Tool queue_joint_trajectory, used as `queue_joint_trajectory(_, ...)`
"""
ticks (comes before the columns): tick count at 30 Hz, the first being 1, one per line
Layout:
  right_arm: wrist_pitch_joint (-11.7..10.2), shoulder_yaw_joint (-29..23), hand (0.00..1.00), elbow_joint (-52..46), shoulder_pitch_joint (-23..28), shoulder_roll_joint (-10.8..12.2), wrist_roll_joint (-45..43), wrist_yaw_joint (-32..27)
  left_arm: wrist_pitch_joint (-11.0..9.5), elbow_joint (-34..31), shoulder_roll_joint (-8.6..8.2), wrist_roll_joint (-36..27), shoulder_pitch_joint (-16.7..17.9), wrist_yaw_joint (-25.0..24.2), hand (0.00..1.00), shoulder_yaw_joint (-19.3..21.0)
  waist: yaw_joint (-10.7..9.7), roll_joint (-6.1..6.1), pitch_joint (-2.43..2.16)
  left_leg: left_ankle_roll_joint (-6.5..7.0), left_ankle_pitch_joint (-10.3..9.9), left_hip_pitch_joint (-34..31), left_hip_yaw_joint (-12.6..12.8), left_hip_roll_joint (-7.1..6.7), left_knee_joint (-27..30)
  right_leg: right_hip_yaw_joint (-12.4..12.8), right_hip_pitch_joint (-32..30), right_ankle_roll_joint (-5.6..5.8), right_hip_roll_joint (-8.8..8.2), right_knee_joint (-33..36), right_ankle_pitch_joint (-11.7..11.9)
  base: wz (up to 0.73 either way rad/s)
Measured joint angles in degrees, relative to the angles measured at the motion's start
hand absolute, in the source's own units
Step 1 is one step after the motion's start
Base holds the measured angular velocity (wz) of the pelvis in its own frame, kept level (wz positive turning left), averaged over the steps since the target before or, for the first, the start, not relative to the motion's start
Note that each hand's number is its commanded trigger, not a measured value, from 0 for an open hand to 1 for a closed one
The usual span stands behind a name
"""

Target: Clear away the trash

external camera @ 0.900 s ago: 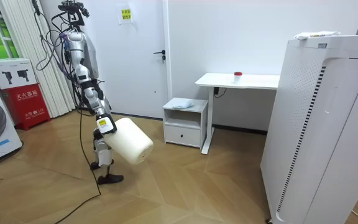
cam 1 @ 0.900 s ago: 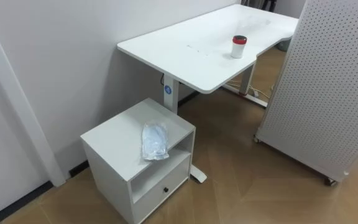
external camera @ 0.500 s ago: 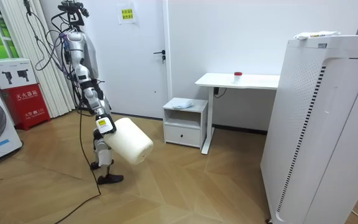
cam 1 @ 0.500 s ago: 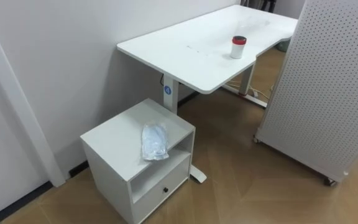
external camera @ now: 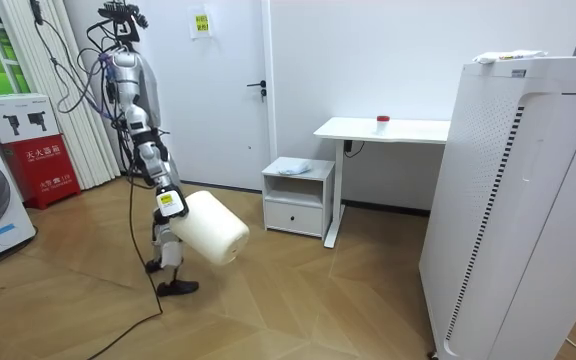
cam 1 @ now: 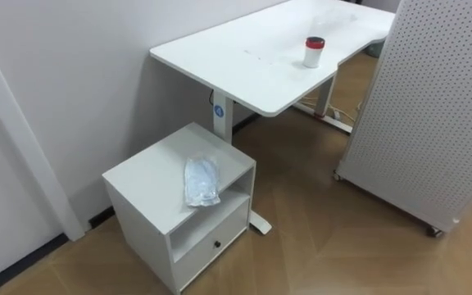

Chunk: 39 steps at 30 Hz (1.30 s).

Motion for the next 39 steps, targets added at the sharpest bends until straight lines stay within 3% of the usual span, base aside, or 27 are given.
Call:
queue_joint_trajectory(2,0.3,0.4,1.00,-0.1,0.2,0.0,0.1,0.2,0.2,0.6,0.10,0.9,0.0,-0.3,0.00,0.0,0.0,-1.17,0.29,-0.64,-1.0,-2.7,0.5,0.53,8.6,0.7,-1.3,-0.73,-0.44,3.9,-2.8,-0.06)
queue_joint_trajectory(3,0.3,0.4,1.00,-0.1,0.2,0.0,0.1,0.3,0.2,0.5,0.12,0.8,0.0,-0.6,0.00,0.0,0.0,-1.30,0.25,-0.64,-1.0,-3.7,0.8,0.86,11.4,0.8,-1.3,-1.00,-0.38,4.3,-3.3,-0.07)
queue_joint_trajectory(5,0.2,0.5,1.00,-0.9,0.4,-0.3,0.4,0.5,0.2,0.1,0.08,0.8,1.2,-1.0,0.00,0.0,-0.4,-1.42,0.45,-0.25,-0.6,-8.6,0.7,2.86,22.7,1.3,0.2,-2.20,0.19,5.8,-5.4,0.03)
queue_joint_trajectory(6,0.2,0.5,1.00,-0.8,0.7,-0.4,0.4,0.5,0.2,0.1,0.06,0.8,1.5,-1.1,0.00,-0.1,-0.4,-1.46,0.50,0.02,-0.4,-9.5,0.0,2.84,25.0,1.5,0.7,-2.77,0.21,6.2,-6.1,0.16)
queue_joint_trajectory(9,0.6,1.1,1.00,-0.7,1.8,-1.2,1.4,0.5,0.3,-0.6,-0.03,1.0,2.1,-1.3,0.00,-1.1,-0.2,-1.62,0.46,0.82,-1.1,-16.3,-0.2,-0.28,23.7,2.0,2.5,-3.00,-0.42,6.2,-7.8,0.08)
queue_joint_trajectory(10,0.7,1.4,1.00,-0.6,1.8,-1.6,2.3,0.5,0.3,-0.8,0.00,1.0,2.6,-1.3,0.00,-1.0,0.0,-1.63,0.50,0.77,-0.6,-19.2,-0.1,-1.86,19.6,2.2,3.4,-2.94,-0.79,5.8,-8.2,-0.24)
queue_joint_trajectory(11,0.7,2.3,1.00,-0.5,2.1,-2.1,3.2,0.5,0.3,-0.8,0.00,1.0,3.0,-1.2,0.00,-1.0,0.3,-1.54,0.52,0.83,1.5,-21.4,0.3,-2.84,14.3,2.1,4.2,-2.64,-1.29,5.7,-8.8,-0.41)
queue_joint_trajectory(12,0.7,2.3,1.00,-0.6,2.7,-2.1,2.9,0.3,0.3,-0.8,0.13,1.0,3.2,-1.3,0.00,-0.9,1.2,-1.72,0.43,1.72,6.6,-23.0,0.3,-3.34,10.6,2.9,5.3,-2.09,-1.66,5.5,-9.5,-0.40)
queue_joint_trajectory(13,0.7,2.3,1.00,-0.6,2.9,-2.0,2.5,0.3,0.2,-0.8,0.15,1.0,3.2,-1.3,0.00,-0.8,1.3,-1.76,0.41,2.08,8.9,-23.3,0.3,-3.47,9.0,3.2,6.0,-1.80,-1.73,5.0,-9.7,-0.37)
queue_joint_trajectory(14,0.7,2.2,1.00,-0.6,3.1,-2.1,2.1,0.3,-0.3,-0.8,0.11,1.0,3.2,-1.4,0.00,-0.8,1.3,-1.75,0.34,2.52,12.9,-23.4,0.5,-3.57,7.1,3.8,7.1,-1.15,-1.83,4.1,-10.3,-0.18)
queue_joint_trajectory(15,0.8,2.2,1.00,-0.6,3.1,-2.1,2.0,0.3,-0.8,-0.9,0.11,1.0,3.2,-1.5,0.00,-0.8,1.3,-1.88,0.16,3.52,14.0,-23.1,0.8,-3.79,7.1,4.2,7.3,-0.75,-1.99,3.7,-10.6,-0.20)
queue_joint_trajectory(16,0.7,2.2,1.00,-0.7,3.1,-2.0,2.0,0.3,-1.5,-1.2,0.14,1.0,3.5,-1.5,0.00,-0.9,1.0,-2.40,-0.38,4.38,13.8,-22.9,1.7,-4.54,7.7,4.5,7.7,-0.01,-2.73,2.7,-11.0,-0.27)
queue_joint_trajectory(17,0.7,2.1,1.00,-0.7,2.8,-2.0,2.0,0.3,-2.3,-1.3,0.12,1.0,3.0,-1.5,0.00,-0.9,1.0,-2.63,-0.26,4.73,12.6,-22.9,2.7,-4.47,9.2,4.3,8.3,0.96,-3.09,1.3,-10.5,-0.43)
queue_joint_trajectory(19,0.4,2.2,1.00,-1.7,2.0,-2.0,1.4,0.1,-2.8,-1.7,0.05,0.6,2.4,-1.5,0.00,-1.0,1.2,-2.45,0.45,5.28,10.3,-24.6,2.8,-3.75,15.2,4.8,10.2,1.60,-3.80,-0.4,-9.6,-0.42)
queue_joint_trajectory(20,0.4,2.3,1.00,-2.6,1.6,-2.1,0.8,-0.1,-3.2,-1.8,-0.05,0.0,2.4,-1.6,0.00,-1.1,1.2,-2.26,1.20,5.69,8.7,-27.2,3.3,-4.05,20.0,7.6,11.9,1.45,-3.86,-1.3,-9.7,-0.25)
queue_joint_trajectory(21,0.6,2.7,1.00,-3.4,2.3,-2.8,0.7,-0.1,-3.3,-1.8,-0.67,-0.4,2.0,-2.0,0.00,-1.3,1.0,-1.45,-0.10,5.69,8.5,-27.4,3.1,-4.63,16.3,8.0,12.1,1.43,-3.91,-0.9,-10.0,-0.15)
queue_joint_trajectory(22,0.9,2.7,1.00,-3.8,2.5,-2.9,0.7,-0.1,-3.4,-1.8,-0.68,-0.6,1.5,-2.1,0.00,-1.6,1.0,-1.45,-0.34,5.59,7.5,-27.2,3.2,-4.80,15.9,7.9,12.1,1.72,-4.41,-0.3,-10.7,0.06)
queue_joint_trajectory(23,1.1,2.8,1.00,-4.2,2.6,-2.8,0.9,-0.1,-3.5,-1.8,-0.62,-0.7,0.6,-2.1,0.00,-2.0,1.1,-1.60,-0.51,6.52,6.5,-26.1,4.3,-6.01,16.2,7.2,11.7,3.27,-6.21,1.7,-11.8,0.08)
queue_joint_trajectory(24,1.1,2.8,1.00,-4.3,2.6,-2.9,0.9,-0.2,-3.6,-1.6,-0.62,-1.0,-0.1,-2.1,0.00,-2.5,1.3,-2.33,-0.08,6.87,5.9,-25.7,4.7,-6.41,16.4,6.7,11.4,3.75,-6.93,3.0,-12.1,-0.12)
queue_joint_trajectory(27,0.6,2.8,1.00,-5.1,1.2,-2.8,0.6,-1.0,-3.8,-1.3,-0.57,-1.1,-2.5,-1.9,0.00,-2.6,2.6,-2.14,-0.08,7.83,2.2,-23.3,7.3,-6.81,17.8,3.8,8.6,5.36,-10.07,13.2,-11.5,-0.30)
queue_joint_trajectory(29,-0.5,3.8,1.00,-5.9,0.7,-3.0,0.7,-1.9,-3.9,-1.4,-0.51,-1.1,-4.6,-0.5,0.00,-3.3,2.4,-2.10,0.06,8.80,0.4,-20.4,7.8,-8.27,17.3,3.4,4.7,6.38,-12.55,25.6,-7.2,0.15)
queue_joint_trajectory(30,-0.8,3.9,1.00,-6.2,0.6,-3.0,1.1,-1.9,-4.5,-1.9,-0.51,-1.1,-5.7,0.3,0.00,-3.6,2.5,-1.76,0.03,9.01,-0.3,-19.0,7.6,-8.37,16.4,2.9,2.5,6.23,-13.42,30.5,-3.3,0.12)
queue_joint_trajectory(31,-1.1,3.9,1.00,-6.3,0.6,-2.9,1.4,-1.9,-4.8,-2.5,-0.48,-1.1,-5.9,0.7,0.00,-3.7,2.7,-1.53,0.04,9.03,-0.6,-18.2,7.4,-8.35,15.7,2.8,1.6,5.92,-13.64,32.3,-1.5,-0.12)
queue_joint_trajectory(32,-1.8,4.3,1.00,-6.5,-0.3,-2.8,2.2,-1.8,-5.4,-3.6,-0.42,-1.1,-6.5,1.8,0.00,-3.9,2.9,-0.70,-0.18,9.10,-0.7,-17.3,7.2,-8.08,14.1,2.2,-1.1,5.51,-14.26,35.2,-1.2,-0.16)
queue_joint_trajectory(34,-2.8,5.0,1.00,-7.0,-2.2,-3.0,2.5,-1.8,-6.5,-3.6,-0.41,-1.1,-8.6,3.6,0.00,-4.9,2.8,-0.02,0.32,8.90,-0.5,-16.9,7.1,-7.16,12.8,1.4,-7.5,4.70,-14.12,38.6,-3.9,-0.13)
queue_joint_trajectory(36,-3.7,6.3,1.00,-6.8,-3.8,-3.0,2.6,-1.8,-7.9,-4.2,-0.52,-1.1,-12.6,5.0,0.00,-6.6,2.2,0.53,0.70,8.60,-0.5,-17.4,5.8,-6.00,12.4,0.9,-15.2,4.34,-12.74,34.0,-6.7,0.19)
queue_joint_trajectory(39,-4.6,8.2,1.00,-6.5,-5.2,-2.7,3.1,-2.1,-10.0,-4.7,-0.58,-1.1,-16.7,6.3,0.00,-9.4,1.2,0.45,0.78,7.81,-0.2,-18.3,5.1,-5.27,11.9,1.1,-19.4,4.18,-12.00,20.9,-5.5,0.38)
